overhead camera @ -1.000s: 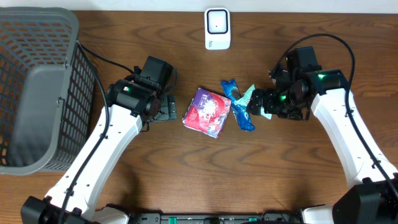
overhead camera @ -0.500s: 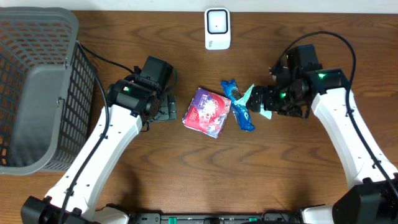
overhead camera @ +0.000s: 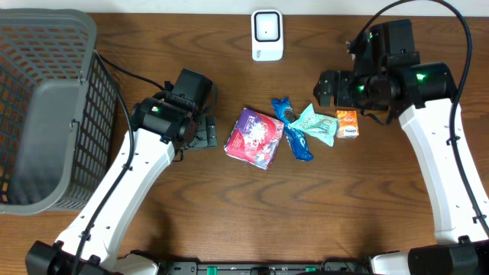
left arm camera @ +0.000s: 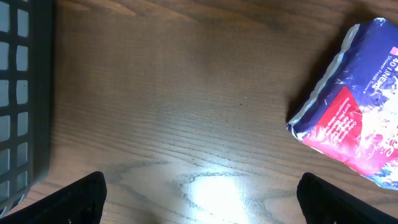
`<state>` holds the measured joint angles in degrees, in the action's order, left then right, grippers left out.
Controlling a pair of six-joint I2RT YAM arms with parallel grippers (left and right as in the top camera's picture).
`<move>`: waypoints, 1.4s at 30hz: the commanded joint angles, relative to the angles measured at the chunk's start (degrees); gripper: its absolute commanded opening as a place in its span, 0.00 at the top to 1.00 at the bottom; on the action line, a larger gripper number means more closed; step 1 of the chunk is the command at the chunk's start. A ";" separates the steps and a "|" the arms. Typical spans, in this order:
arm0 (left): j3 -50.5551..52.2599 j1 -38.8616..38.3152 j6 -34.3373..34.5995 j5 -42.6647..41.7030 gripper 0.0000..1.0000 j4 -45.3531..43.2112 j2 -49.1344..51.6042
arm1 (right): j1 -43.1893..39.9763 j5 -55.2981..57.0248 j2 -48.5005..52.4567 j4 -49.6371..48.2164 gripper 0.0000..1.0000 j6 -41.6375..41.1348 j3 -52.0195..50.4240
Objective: Scan the item barcode
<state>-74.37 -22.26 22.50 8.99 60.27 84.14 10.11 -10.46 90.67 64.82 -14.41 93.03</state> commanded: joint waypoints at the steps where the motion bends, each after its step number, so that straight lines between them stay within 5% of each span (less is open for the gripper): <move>1: -0.11 -0.20 0.33 0.68 0.02 0.33 0.13 | 1.07 2.01 0.42 1.86 0.01 0.55 -1.11; 13: -0.11 -0.20 0.33 0.68 0.02 0.33 0.13 | 2.38 1.95 0.42 -3.56 0.01 -0.35 -9.75; 42: -0.11 -0.20 0.33 0.68 0.02 0.33 0.13 | 2.36 0.96 0.42 -4.94 0.01 -0.35 -9.75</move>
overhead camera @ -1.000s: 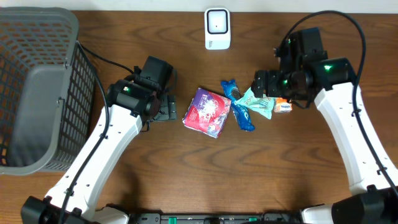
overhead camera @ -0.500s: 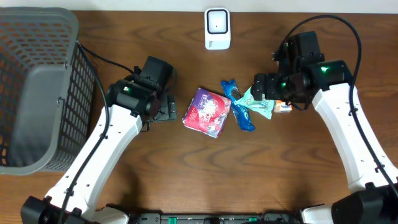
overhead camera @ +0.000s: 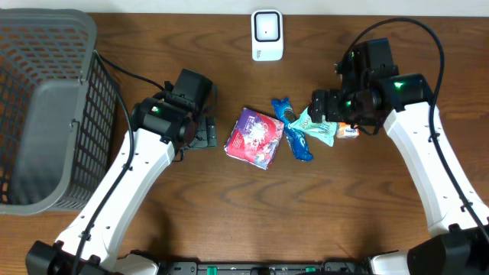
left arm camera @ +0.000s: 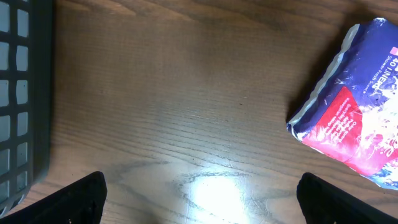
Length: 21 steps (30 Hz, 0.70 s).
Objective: Scan the item barcode
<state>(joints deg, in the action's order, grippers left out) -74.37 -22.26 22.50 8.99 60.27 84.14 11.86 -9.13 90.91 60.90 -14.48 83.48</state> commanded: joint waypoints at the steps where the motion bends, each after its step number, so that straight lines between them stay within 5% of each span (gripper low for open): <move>1: -0.11 -0.20 0.33 0.68 0.02 0.33 0.13 | 0.61 -0.70 0.17 -1.44 0.01 -0.26 0.00; 12: -0.11 -0.20 0.33 0.70 0.02 0.33 0.13 | 0.55 -1.68 0.26 0.76 0.01 2.10 10.49; 21: -0.11 -0.20 0.33 0.68 0.02 0.33 0.13 | 0.76 -1.70 8.85 13.73 0.01 8.83 17.59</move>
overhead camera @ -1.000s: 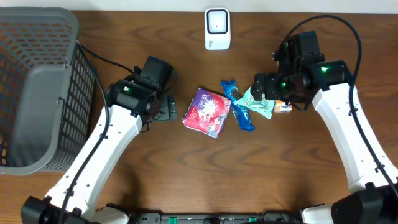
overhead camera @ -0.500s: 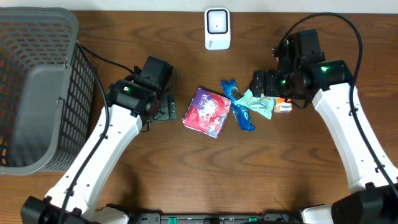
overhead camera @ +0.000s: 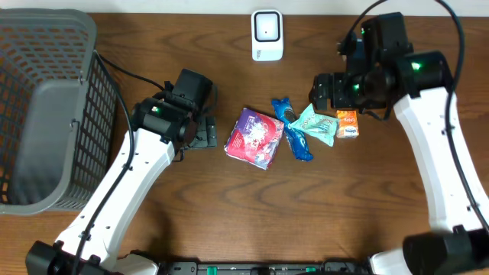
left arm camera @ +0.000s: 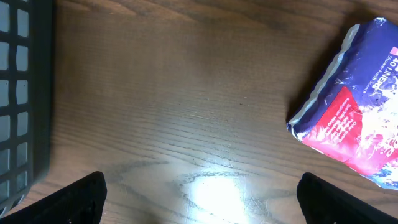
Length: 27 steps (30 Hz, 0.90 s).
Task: Scan the item barcode
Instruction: 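Move the right gripper left onto the pink-purple bag and grasp it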
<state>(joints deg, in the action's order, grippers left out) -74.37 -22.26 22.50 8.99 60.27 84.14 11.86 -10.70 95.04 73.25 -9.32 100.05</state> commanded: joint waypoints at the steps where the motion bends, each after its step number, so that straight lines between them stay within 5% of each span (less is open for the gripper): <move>1: -0.11 -0.20 0.33 0.68 0.02 0.33 0.13 | 0.90 -0.13 6.23 1.53 0.01 3.65 1.01; 13: -0.11 -0.20 0.33 0.70 0.02 0.33 0.13 | -1.14 -1.81 16.41 -4.90 0.01 -1.31 1.01; 22: -0.11 -0.20 0.33 0.68 0.02 0.33 0.13 | -2.08 -3.26 18.34 -5.18 0.14 11.80 0.55; 27: -0.11 -0.20 0.33 0.68 0.02 0.33 0.13 | 0.00 -14.05 18.88 -4.50 0.17 16.37 -1.90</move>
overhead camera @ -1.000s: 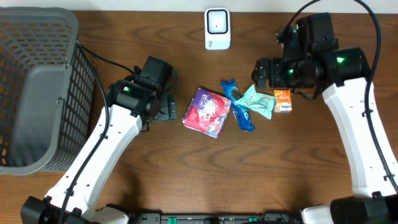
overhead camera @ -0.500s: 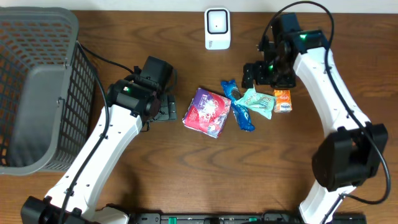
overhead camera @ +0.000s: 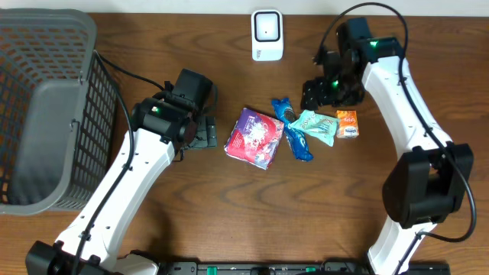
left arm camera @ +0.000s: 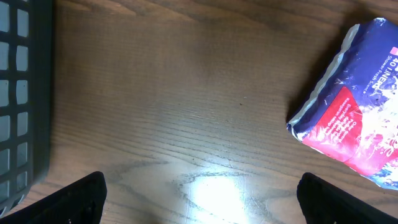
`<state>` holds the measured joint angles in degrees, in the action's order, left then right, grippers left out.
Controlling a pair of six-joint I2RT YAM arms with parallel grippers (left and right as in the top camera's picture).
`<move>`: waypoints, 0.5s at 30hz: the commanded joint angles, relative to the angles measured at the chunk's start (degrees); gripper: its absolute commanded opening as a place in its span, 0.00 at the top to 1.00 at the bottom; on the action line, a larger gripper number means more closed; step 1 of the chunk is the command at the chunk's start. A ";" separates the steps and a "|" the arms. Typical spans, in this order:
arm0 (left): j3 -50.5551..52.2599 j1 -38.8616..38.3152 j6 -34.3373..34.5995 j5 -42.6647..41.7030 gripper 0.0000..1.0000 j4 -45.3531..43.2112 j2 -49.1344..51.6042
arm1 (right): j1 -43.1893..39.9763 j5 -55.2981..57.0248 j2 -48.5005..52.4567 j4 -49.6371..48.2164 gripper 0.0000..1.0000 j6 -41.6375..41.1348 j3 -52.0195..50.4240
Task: Scan the item barcode
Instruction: 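Move the right gripper left onto the pink-purple bag and grasp it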
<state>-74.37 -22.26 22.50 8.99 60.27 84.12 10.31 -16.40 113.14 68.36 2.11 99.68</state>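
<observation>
Several items lie mid-table: a purple-pink packet (overhead camera: 254, 137), a blue wrapper (overhead camera: 296, 136), a teal packet (overhead camera: 315, 127) and a small orange box (overhead camera: 347, 124). At the table's back edge stands the white barcode scanner (overhead camera: 267, 34). My right gripper (overhead camera: 315, 95) hovers just behind the teal packet and blue wrapper; from overhead its jaws are a dark mass. My left gripper (overhead camera: 200, 134) rests left of the purple-pink packet (left arm camera: 354, 118). In the wrist view the left gripper (left arm camera: 199, 198) is open over bare wood, nothing between its fingertips (left arm camera: 79, 198).
A large grey wire basket (overhead camera: 46, 107) fills the table's left side, and its dark wall (left arm camera: 25, 93) shows at the left of the wrist view. A black cable runs from the basket corner to the left arm.
My right arm has swung, and its gripper now sits farther left and back, behind the teal packet. The items and my left arm have not moved.
My right gripper was first up behind the orange box and teal packet. Then it sat low over those two, then back up again, and now it is farther left. No item has shifted, and the left gripper has stayed open in place.
</observation>
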 commanded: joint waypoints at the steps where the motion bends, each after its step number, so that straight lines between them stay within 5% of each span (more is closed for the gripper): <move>1: -0.11 -0.20 0.33 0.68 0.02 0.33 0.15 | 2.16 -10.32 0.79 0.28 0.17 5.05 -1.99; 9: -0.11 -0.20 0.33 0.68 0.02 0.33 0.15 | 8.35 -7.78 0.90 -2.86 0.24 -7.96 -2.62; 15: -0.11 -0.20 0.33 0.70 0.02 0.33 0.15 | 12.55 -2.95 1.22 -3.23 0.19 -15.02 -6.49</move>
<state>-74.37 -22.26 22.50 8.99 60.27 84.14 21.30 -23.29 113.97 64.71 -6.87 96.07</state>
